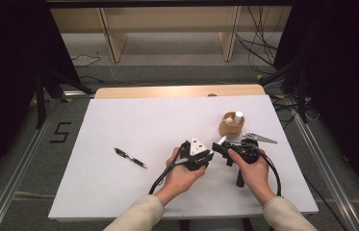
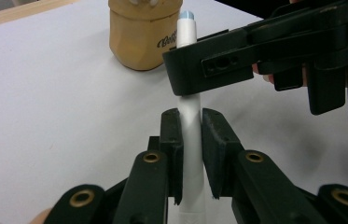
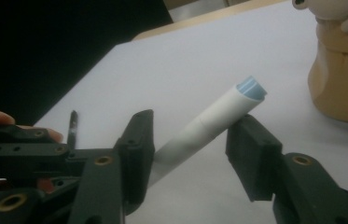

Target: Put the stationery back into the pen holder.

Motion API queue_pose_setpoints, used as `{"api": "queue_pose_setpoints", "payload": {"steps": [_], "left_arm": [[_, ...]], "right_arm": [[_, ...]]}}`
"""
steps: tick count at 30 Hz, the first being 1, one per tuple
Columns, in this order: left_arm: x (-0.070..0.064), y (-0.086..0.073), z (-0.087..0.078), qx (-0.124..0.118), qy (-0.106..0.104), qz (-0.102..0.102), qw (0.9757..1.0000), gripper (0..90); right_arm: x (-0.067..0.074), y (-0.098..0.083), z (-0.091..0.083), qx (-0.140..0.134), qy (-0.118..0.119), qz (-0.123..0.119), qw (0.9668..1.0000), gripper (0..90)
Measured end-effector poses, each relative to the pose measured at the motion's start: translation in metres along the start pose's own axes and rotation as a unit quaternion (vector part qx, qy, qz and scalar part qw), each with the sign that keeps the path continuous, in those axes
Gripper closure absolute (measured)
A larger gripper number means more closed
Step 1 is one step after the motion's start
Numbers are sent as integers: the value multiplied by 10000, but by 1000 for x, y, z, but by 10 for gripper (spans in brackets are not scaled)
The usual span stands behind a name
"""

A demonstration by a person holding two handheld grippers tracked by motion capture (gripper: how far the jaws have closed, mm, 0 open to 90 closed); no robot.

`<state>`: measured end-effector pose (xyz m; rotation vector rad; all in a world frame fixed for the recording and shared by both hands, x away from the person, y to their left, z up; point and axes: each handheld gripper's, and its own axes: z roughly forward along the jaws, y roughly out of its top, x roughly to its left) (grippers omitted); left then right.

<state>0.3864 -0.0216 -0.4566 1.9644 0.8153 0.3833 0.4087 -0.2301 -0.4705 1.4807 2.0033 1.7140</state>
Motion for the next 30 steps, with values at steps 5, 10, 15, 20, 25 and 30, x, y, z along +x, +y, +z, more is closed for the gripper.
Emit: {"api": "queue_pose_setpoints", "payload": {"steps": [5, 10, 15, 20, 25, 30], "left_arm": [[0, 5, -1, -70, -17, 24, 10000, 788], [0, 9, 0, -150, 26, 68, 9999, 788], [0, 9, 0, -167, 10, 146, 9998, 785], [1, 7, -1, -134, 15, 298, 9995, 697], [4, 2, -10, -98, 97, 385, 9992, 549], [13, -7, -27, -2, 208, 463, 9987, 430]], "right_arm": [[3, 5, -5, -297, 297, 81, 9991, 711], [11, 8, -7, -449, 464, -53, 9979, 785], [13, 9, -8, -441, 415, -170, 9980, 787], [16, 11, -10, -452, 348, -386, 9976, 787], [16, 13, -12, -486, 262, -517, 9971, 787], [14, 17, -16, -538, 154, -614, 9965, 787]]}}
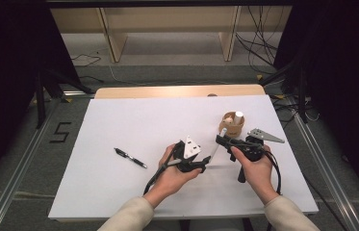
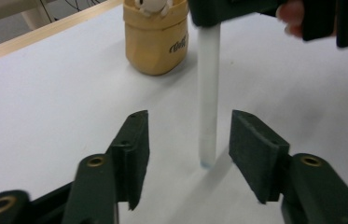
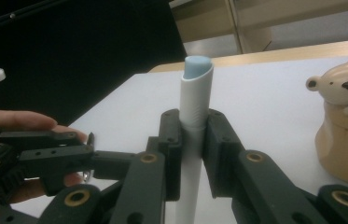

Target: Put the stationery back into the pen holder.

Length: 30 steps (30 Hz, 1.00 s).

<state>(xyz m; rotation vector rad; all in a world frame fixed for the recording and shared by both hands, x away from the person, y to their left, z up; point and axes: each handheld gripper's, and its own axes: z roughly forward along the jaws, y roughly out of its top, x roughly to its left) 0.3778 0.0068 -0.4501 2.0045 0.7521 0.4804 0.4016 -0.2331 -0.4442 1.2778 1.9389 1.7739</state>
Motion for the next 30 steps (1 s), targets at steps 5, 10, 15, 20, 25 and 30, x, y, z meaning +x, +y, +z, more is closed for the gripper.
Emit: {"api": "queue_pose_setpoints", "payload": {"steps": [5, 10, 15, 20, 25, 30], "left_arm": [[13, -14, -17, 147, 99, 17, 9998, 359], [25, -29, -32, 290, 49, -113, 9995, 297], [34, -39, -47, 282, 115, -213, 9993, 257], [43, -52, -60, 385, 218, -227, 9988, 243], [49, -60, -69, 413, 309, -229, 9984, 234], [56, -67, -80, 396, 418, -289, 9979, 226]], "right_arm": [[-2, 2, -2, -25, -78, -41, 10000, 787], [-4, 5, -3, -53, -164, -110, 9998, 787], [-6, 7, -5, -62, -219, -104, 9997, 787], [-9, 9, -8, -80, -297, -152, 9994, 787], [-12, 13, -11, -123, -388, -179, 9990, 787], [-14, 17, -13, -153, -467, -235, 9985, 787]]}}
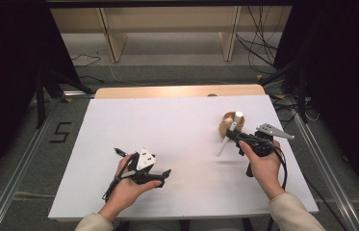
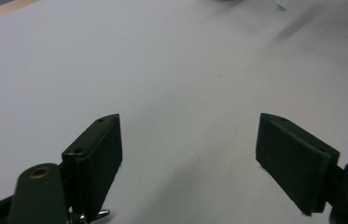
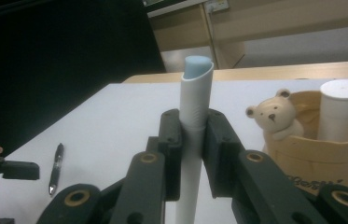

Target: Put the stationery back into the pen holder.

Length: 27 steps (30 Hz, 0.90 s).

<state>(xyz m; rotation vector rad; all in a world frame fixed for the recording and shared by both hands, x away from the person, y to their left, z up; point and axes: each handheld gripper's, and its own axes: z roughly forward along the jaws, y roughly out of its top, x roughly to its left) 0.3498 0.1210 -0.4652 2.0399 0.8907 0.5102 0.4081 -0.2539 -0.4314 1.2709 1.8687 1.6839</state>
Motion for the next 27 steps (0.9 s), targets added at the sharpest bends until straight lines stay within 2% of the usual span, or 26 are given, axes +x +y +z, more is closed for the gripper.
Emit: {"api": "queue_pose_setpoints", "payload": {"steps": [13, 27], "left_arm": [[11, -12, -9, 48, 122, -119, 9998, 222], [15, -13, -9, 60, 156, -163, 9997, 220]], "right_arm": [[-7, 9, -2, -66, -204, -81, 9997, 787], [-19, 28, -8, -126, -531, -267, 9982, 787]]}}
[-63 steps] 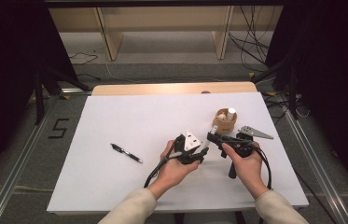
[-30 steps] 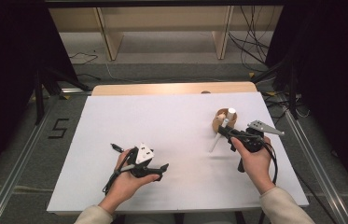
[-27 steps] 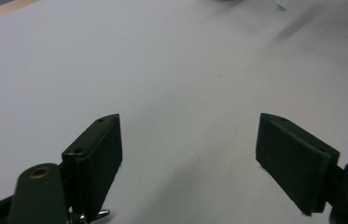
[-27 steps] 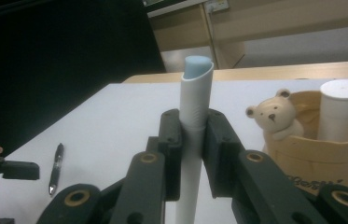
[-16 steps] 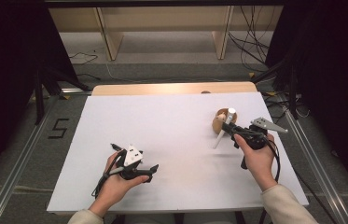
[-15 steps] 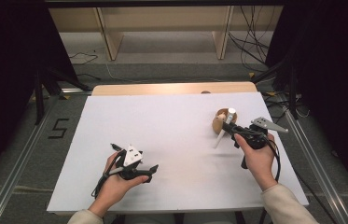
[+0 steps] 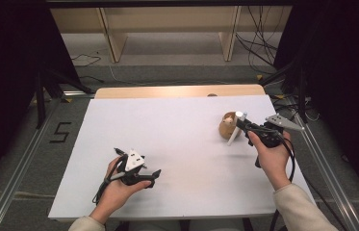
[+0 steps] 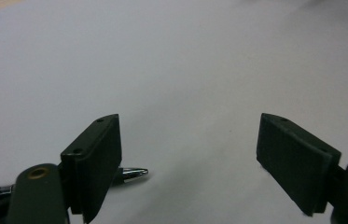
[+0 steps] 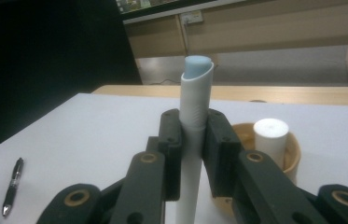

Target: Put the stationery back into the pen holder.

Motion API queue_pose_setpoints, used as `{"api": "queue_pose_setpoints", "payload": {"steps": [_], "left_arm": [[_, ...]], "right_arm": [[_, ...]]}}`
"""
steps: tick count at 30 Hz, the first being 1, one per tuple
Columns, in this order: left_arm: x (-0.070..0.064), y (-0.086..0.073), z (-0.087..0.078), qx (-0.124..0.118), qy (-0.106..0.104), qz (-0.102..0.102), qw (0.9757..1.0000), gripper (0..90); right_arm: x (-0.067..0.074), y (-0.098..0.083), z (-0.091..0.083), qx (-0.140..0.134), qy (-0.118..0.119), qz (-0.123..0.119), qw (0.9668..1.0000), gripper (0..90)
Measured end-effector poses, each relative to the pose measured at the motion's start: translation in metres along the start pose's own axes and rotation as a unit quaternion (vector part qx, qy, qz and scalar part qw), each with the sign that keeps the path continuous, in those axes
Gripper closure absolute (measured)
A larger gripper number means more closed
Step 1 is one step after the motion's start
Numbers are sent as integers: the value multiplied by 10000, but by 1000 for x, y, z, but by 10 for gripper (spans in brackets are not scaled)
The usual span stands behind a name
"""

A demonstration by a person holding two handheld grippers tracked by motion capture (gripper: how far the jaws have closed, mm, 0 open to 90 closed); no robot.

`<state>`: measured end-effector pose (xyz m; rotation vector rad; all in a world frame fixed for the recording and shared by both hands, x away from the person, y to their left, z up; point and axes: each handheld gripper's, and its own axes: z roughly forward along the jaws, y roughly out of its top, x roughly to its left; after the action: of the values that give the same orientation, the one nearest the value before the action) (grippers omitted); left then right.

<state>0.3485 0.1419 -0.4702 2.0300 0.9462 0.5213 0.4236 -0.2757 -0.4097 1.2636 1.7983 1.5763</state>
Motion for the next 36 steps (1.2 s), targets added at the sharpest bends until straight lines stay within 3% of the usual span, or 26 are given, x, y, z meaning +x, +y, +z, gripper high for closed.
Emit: {"api": "queue_pose_setpoints", "payload": {"steps": [36], "left_arm": [[0, -1, 3, 56, -33, -27, 10000, 208]], "right_arm": [[-19, 40, 13, -220, -496, -295, 9981, 786]]}}
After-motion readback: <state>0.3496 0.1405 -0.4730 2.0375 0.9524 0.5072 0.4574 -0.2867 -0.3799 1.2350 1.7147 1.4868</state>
